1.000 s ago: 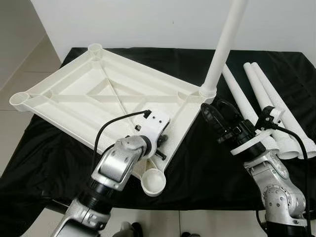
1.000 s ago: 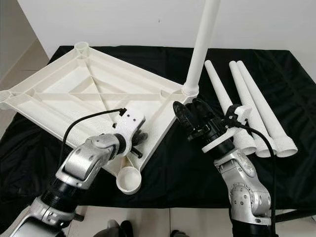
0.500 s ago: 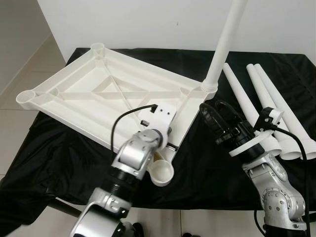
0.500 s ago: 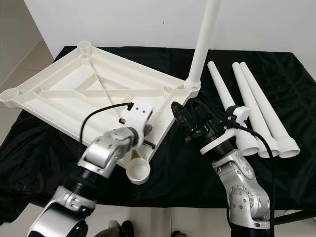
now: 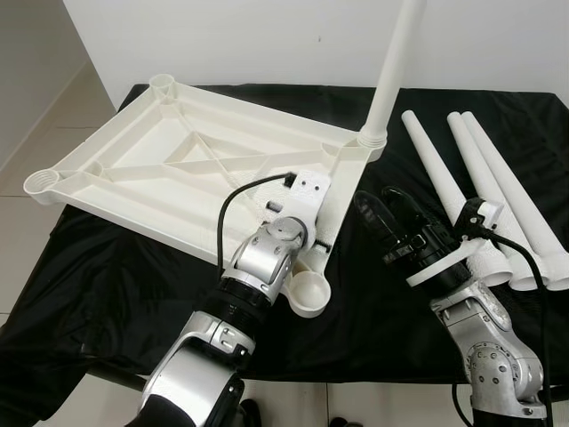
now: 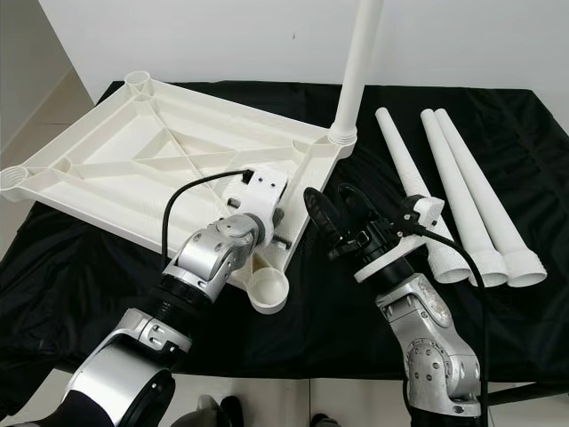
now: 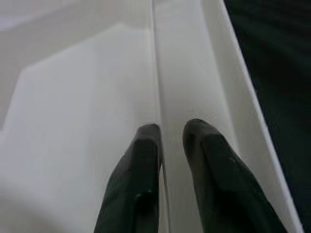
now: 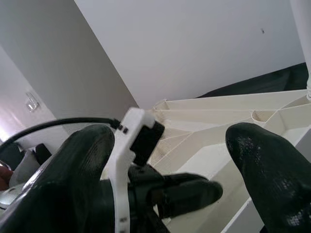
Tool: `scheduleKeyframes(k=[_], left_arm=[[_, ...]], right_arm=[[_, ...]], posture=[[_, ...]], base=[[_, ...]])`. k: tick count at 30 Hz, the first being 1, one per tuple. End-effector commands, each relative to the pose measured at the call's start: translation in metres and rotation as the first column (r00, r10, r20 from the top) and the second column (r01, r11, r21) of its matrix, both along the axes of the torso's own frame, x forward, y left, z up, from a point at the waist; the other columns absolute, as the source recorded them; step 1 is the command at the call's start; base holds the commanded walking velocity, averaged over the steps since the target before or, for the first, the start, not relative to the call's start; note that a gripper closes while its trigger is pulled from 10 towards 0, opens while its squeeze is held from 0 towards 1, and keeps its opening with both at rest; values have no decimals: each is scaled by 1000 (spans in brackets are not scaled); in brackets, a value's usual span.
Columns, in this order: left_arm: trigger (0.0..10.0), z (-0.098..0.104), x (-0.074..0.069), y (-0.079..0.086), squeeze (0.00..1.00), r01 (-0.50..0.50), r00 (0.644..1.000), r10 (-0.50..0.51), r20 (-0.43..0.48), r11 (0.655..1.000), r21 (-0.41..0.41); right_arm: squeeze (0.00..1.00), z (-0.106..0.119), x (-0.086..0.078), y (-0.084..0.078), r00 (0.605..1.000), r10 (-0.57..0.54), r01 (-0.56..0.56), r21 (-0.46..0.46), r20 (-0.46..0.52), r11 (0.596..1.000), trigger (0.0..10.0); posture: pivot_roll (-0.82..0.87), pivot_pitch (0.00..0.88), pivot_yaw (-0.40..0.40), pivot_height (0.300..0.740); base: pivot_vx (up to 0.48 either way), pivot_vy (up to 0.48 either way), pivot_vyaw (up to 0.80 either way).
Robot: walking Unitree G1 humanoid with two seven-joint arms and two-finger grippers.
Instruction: Building children table
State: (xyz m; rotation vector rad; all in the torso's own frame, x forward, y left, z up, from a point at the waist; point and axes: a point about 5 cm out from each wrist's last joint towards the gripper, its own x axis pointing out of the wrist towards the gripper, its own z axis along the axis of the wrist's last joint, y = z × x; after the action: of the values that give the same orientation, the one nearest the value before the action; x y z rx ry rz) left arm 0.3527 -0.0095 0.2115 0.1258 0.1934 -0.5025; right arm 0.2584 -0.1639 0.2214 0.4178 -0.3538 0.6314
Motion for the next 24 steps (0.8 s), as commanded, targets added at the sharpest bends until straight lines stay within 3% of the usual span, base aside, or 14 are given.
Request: scheduleKeyframes(k=[1,2,4,5,6,10,14,17,24], left_arm=[[10000,11,-13,-22,1000,141,990,-140,32,988,-56],[10000,11,-13,-22,1000,141,990,-140,32,988,-56],[10000,20,-23,-25,1000,261,962,-256,93,964,-47],[10000,20,-23,-25,1000,261,962,-256,93,964,-47],[10000,26,-30,-25,0,324,941,-316,122,945,-46],[10000,42,-48,-17,0,422,891,-403,208,905,-55],[10000,49,-50,-8,0,419,886,-390,252,905,-69],[10000,45,-41,16,0,321,919,-303,252,947,-30],[10000,35,-33,56,0,187,953,-182,244,982,3]], right_arm=[[0,-2,-2,-1,1000,-6,6,-8,-7,1000,10000],[0,-2,-2,-1,1000,-6,6,-8,-7,1000,10000],[0,-4,-1,-2,1000,-16,16,-10,-14,1000,10000],[0,-4,-1,-2,1000,-16,16,-10,-14,1000,10000],[0,-4,1,-3,1000,-24,24,-9,-18,1000,10000],[0,-8,9,-2,997,-68,67,-25,-40,997,10000],[0,-12,16,-2,991,-126,123,-68,-49,990,10000],[0,-15,27,-3,979,-193,185,-103,-70,977,10000],[0,-15,36,3,971,-231,219,-151,-66,964,10000]], posture=[[-127,158,71,740],[-127,158,71,740],[-117,158,64,740],[-117,158,64,740],[-116,158,63,740],[-102,161,55,740],[-102,161,55,740],[-85,159,36,740],[-69,153,18,740]], base=[[0,0,0],[0,0,0],[0,0,0],[0,0,0],[0,0,0],[0,0,0],[0,0,0],[0,0,0],[0,0,0]])
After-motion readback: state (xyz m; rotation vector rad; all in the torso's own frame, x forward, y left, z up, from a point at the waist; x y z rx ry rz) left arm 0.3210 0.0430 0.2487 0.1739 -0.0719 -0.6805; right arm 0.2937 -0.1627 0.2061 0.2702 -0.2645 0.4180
